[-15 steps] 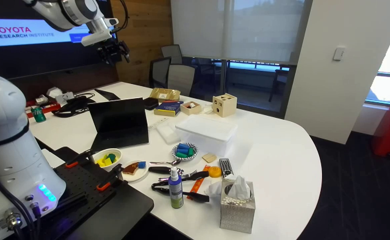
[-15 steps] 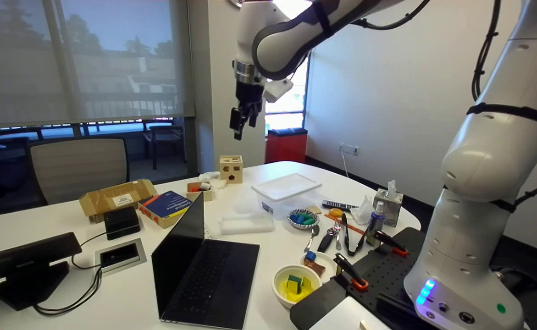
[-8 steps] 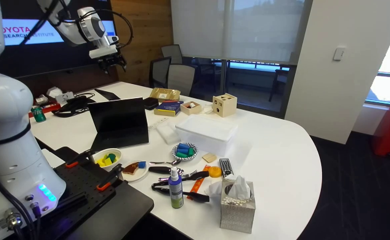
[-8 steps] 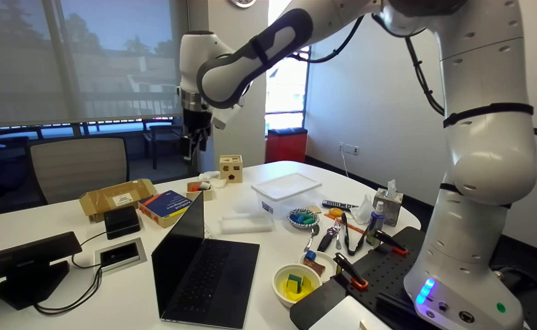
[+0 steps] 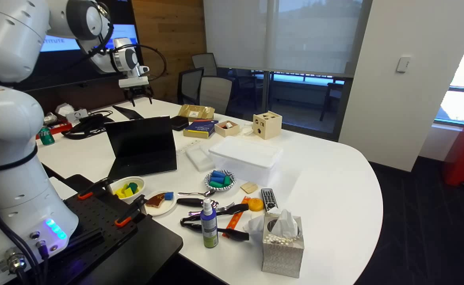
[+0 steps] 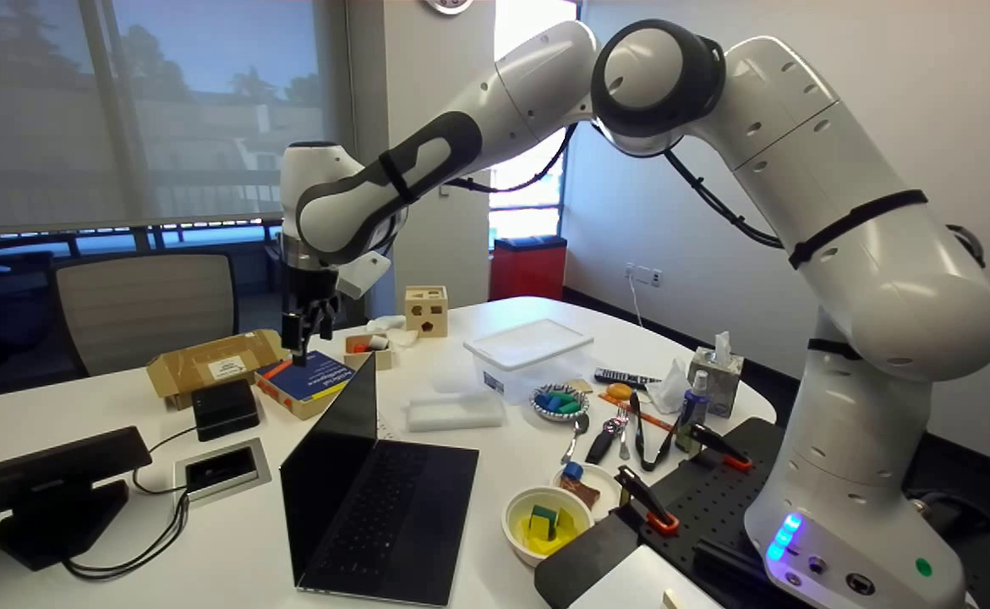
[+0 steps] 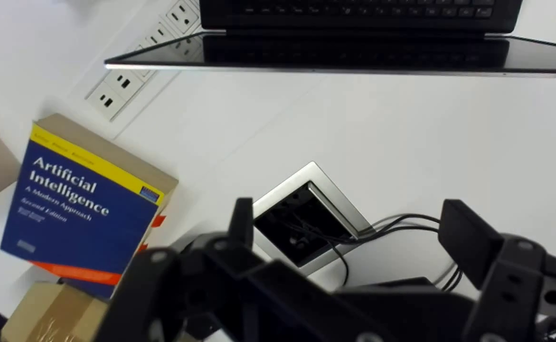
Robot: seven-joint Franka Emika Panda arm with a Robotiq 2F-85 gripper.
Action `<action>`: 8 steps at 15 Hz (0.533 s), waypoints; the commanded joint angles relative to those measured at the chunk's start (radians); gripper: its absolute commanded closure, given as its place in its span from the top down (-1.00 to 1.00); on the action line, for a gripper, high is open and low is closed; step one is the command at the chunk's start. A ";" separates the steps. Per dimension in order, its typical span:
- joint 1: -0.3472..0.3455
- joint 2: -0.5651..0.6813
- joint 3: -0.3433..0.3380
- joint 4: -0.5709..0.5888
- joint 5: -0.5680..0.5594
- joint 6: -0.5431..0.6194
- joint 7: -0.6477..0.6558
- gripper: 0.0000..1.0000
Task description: Close the laptop.
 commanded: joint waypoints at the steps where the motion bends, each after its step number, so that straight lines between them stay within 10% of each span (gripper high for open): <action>1: 0.004 0.122 -0.018 0.162 0.084 -0.108 -0.034 1.00; 8: -0.011 0.244 -0.030 0.309 0.197 -0.289 -0.018 1.00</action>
